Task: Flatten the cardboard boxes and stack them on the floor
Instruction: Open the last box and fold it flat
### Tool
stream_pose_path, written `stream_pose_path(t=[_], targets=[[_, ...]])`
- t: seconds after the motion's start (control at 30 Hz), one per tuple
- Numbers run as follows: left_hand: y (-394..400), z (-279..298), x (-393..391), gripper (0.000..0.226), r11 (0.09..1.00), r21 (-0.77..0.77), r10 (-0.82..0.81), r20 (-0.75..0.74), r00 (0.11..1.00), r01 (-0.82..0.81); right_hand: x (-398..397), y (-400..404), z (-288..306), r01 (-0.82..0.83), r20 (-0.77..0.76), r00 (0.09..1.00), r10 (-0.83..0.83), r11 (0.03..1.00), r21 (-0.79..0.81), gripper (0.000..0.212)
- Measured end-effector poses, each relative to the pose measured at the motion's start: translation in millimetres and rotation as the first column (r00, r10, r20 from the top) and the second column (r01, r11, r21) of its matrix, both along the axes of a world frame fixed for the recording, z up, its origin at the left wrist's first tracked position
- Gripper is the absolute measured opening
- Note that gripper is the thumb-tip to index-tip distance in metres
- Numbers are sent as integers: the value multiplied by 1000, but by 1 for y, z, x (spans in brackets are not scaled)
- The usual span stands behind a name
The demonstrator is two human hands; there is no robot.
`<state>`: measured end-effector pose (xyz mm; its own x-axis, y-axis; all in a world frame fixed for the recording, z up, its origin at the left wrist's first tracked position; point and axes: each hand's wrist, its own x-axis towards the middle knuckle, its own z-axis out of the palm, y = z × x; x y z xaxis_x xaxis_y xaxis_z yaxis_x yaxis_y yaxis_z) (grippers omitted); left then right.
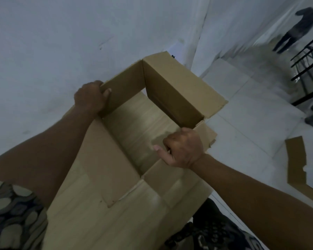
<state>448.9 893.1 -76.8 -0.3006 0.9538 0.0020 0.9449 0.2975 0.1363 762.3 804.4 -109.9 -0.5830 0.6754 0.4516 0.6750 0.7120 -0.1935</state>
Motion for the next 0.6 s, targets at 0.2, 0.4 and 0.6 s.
stream_pose_path(t=[0.2, 0.4, 0.6], targets=[[-1, -1, -2, 42, 1000, 24, -12, -8, 1000, 13, -5, 8, 0, -51, -33, 998, 51, 999, 7, 56], [-22, 12, 12, 47, 964, 207, 136, 167, 976, -170, 4, 13, 23, -23, -53, 999, 14, 984, -176, 41], [-63, 8, 27, 58, 949, 160, 262, 71, 962, -270, 18, 84, 55, 200, -71, 972, -226, 943, -267, 32]])
